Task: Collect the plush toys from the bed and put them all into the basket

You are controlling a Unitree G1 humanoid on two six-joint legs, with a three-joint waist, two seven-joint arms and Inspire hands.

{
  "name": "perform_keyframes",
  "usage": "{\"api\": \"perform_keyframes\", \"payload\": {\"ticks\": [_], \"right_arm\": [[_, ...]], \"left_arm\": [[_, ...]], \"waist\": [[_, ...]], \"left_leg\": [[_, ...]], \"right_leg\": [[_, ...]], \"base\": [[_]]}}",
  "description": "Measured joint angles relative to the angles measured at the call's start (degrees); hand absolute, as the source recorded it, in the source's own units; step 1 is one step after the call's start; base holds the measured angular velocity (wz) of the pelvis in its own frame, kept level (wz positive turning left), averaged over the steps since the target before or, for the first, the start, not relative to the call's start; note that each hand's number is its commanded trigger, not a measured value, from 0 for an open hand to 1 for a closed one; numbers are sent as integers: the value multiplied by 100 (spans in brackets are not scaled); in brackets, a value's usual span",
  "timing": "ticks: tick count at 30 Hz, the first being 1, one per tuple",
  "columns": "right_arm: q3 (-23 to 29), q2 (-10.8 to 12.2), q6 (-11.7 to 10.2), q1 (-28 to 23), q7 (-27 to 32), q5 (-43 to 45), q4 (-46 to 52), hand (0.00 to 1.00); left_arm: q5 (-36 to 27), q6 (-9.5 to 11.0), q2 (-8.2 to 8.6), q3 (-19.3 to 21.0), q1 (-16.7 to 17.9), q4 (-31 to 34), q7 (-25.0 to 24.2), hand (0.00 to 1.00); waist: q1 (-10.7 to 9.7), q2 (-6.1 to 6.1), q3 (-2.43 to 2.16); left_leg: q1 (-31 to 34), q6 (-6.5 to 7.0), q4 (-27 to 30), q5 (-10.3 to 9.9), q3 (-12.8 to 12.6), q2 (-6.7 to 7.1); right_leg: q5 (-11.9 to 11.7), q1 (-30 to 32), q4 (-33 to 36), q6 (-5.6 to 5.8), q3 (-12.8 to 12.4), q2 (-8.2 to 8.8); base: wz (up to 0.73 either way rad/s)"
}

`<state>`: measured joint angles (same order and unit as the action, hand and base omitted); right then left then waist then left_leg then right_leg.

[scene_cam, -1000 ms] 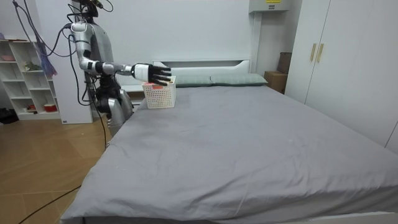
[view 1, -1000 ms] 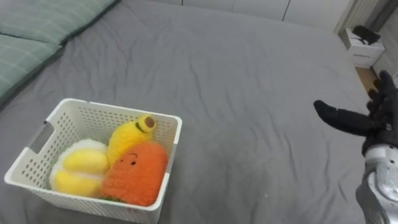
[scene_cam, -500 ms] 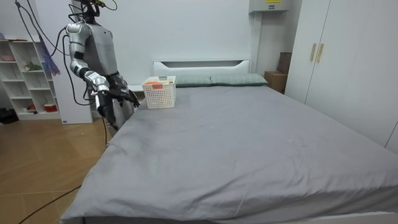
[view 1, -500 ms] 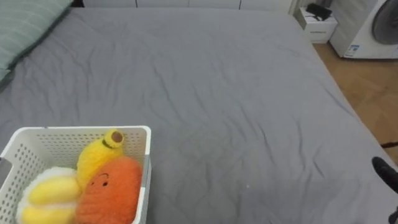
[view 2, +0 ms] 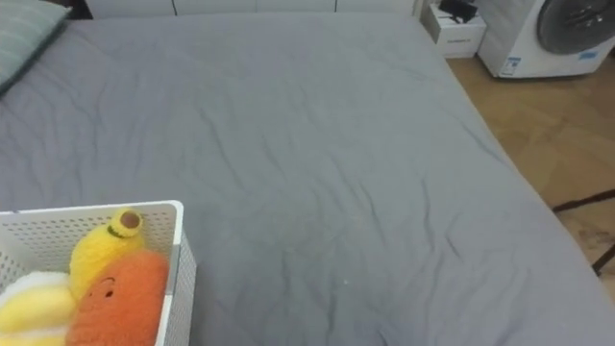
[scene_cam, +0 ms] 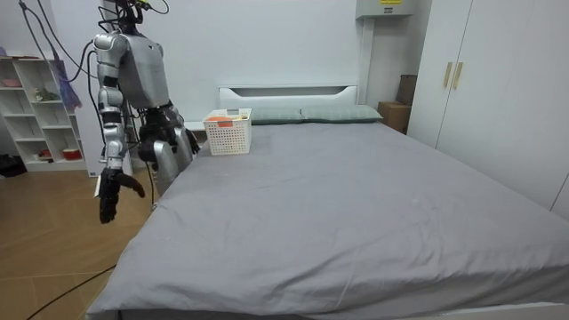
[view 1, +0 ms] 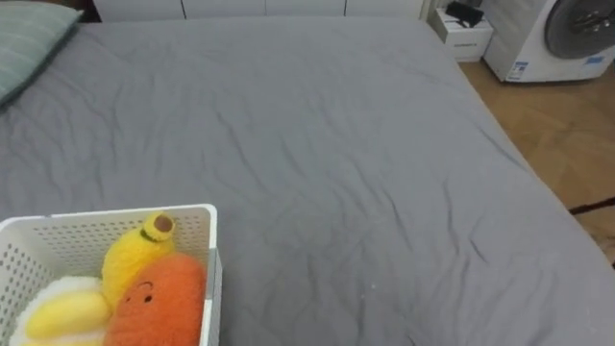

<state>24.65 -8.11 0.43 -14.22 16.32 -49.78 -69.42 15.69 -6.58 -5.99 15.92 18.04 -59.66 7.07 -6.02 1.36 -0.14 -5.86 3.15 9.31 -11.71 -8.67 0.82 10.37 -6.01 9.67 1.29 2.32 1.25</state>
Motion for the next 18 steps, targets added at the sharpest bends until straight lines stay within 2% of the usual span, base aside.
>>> {"api": "perform_keyframes", "payload": {"ticks": [2, 4, 5, 7, 9, 12, 16, 18], "right_arm": [[-330, -9, 118, -110, -248, 961, -98, 0], [-1032, -69, 320, -87, -471, 2346, -288, 0], [-1211, -75, 380, -63, -505, 2639, -334, 0], [-1670, -71, 673, 125, -586, 3707, -408, 0], [-1672, -71, 785, 350, -682, 3996, -441, 0], [-1867, -78, 844, 637, -906, 4341, -430, 0], [-2151, -72, 843, 823, -1171, 4576, -420, 0], [-2351, -71, 950, 862, -1186, 4661, -434, 0]], "left_arm": [[21, -30, 0, -10, -53, -26, -2, 0], [16, -132, -9, -47, -129, -119, -1, 0], [11, -158, -9, -72, -159, -119, 2, 0], [-48, -258, -10, -335, -289, -111, 27, 0], [-45, -309, -6, -484, -302, -163, 27, 0], [24, -358, 0, -506, -359, -266, 24, 0], [21, -500, -1, -508, -343, -325, 11, 0], [15, -570, 1, -599, -345, -324, -4, 0]], "waist": [[14, -4, 8], [181, -1, 13], [225, 9, 14], [335, 26, 11], [351, 27, 13], [495, 25, 17], [561, 22, 19], [663, 27, 23]], "left_leg": [[-24, -2, 2, -2, -16, 1], [-37, -11, -3, -10, -75, -14], [-37, -11, -3, -10, -81, -15], [-54, -9, 4, -9, -67, -9], [-71, -8, 6, -8, -53, -7], [-76, -10, 2, -8, -46, -10], [-51, -12, 0, -10, 56, 1], [-18, -14, 2, -9, 113, 8]], "right_leg": [[24, 1, 6, -16, 3, 9], [11, 34, 15, -25, -68, -14], [4, 39, 15, -27, -77, -16], [-10, 34, 23, -25, -40, -4], [-17, -9, 10, -20, -23, -2], [-18, -21, -13, -21, -20, -8], [-29, -93, -112, -21, 87, 4], [-26, -113, -117, -20, 123, 0]], "base": [[-7], [-20], [-12], [2], [6], [1], [16], [15]]}}
